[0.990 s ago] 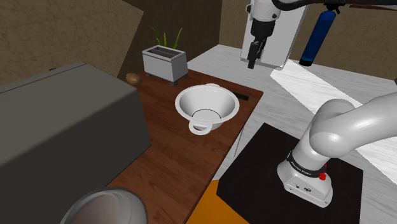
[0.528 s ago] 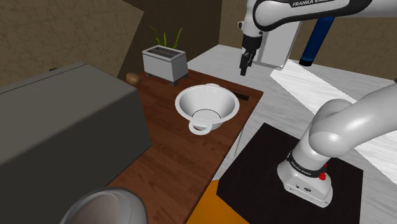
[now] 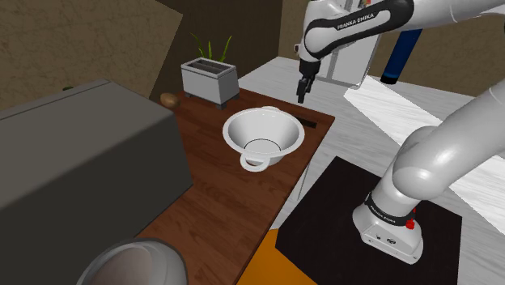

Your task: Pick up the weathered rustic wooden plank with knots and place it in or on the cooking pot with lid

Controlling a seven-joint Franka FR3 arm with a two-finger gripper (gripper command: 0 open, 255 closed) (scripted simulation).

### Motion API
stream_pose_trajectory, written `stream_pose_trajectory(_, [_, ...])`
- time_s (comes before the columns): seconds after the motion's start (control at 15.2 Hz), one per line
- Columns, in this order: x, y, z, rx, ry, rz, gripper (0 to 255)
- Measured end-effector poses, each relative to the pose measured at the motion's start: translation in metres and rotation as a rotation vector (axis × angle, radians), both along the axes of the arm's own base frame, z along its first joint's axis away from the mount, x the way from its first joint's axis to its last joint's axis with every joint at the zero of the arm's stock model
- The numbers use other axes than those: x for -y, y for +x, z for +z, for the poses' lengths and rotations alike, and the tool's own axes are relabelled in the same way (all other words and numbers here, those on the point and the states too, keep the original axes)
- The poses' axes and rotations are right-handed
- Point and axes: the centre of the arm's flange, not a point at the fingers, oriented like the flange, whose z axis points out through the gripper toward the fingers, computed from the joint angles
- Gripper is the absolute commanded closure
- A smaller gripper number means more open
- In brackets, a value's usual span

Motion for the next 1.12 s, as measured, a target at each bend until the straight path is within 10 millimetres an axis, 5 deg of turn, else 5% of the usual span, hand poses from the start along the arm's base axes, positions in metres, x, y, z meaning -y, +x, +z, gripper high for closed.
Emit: stream_pose_trajectory(1.12, [0.110,0.117,-0.164,-0.014,0.031,0.035,0])
